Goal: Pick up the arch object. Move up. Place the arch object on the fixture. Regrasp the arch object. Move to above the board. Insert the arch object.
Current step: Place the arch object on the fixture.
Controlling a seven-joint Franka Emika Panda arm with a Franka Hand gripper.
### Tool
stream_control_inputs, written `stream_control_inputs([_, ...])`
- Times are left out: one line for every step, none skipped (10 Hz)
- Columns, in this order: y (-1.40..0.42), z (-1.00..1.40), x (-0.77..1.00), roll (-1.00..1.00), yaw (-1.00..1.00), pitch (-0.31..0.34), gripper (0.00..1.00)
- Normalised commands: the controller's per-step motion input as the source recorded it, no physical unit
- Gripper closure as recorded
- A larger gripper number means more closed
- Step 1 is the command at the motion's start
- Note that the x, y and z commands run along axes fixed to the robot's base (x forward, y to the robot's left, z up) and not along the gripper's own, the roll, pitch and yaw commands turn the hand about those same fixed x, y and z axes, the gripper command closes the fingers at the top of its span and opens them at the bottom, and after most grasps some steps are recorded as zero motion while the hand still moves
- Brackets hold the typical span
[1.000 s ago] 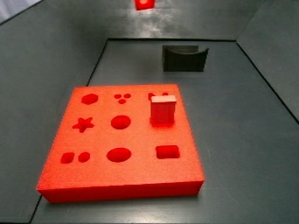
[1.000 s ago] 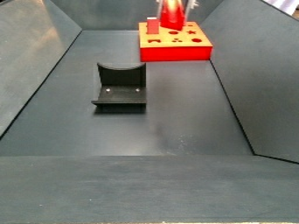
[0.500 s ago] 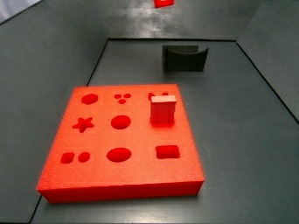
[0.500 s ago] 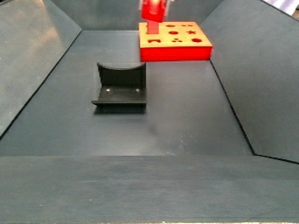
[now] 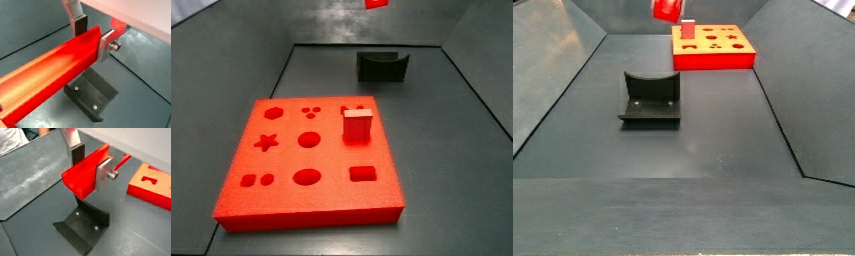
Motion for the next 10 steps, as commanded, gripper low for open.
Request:
stream_control_inputs([0.64, -0.47, 0.69, -1.00, 0.12, 0.431, 1.00])
stream_control_inputs([0.50, -0.28, 0.66, -1.00, 0.07, 0.402, 1.00])
stream_control_inputs([0.34, -0.13, 0.61, -1.00, 0.04, 0.400, 1.00])
stream_control_inputs([0.15, -0.05, 0.54, -1.00, 0.01, 0.382, 1.00])
stream_control_inputs([0.10, -0.04, 0.50, -1.00, -0.01, 0.375, 1.00])
stream_control_inputs([0.08, -0.04, 0.42, -1.00, -0.05, 0.360, 1.00])
stream_control_inputs([0.07, -0.02, 0.36, -1.00, -0.08, 0.358, 1.00])
stream_control_inputs([0.06, -0.02, 0.28, -1.00, -0.12, 0.356, 1.00])
stream_control_inputs([0.06, -0.02, 0.25, -0.97, -0.15, 0.343, 1.00])
stream_control_inputs([0.06, -0.02, 0.19, -0.75, -0.17, 0.258, 1.00])
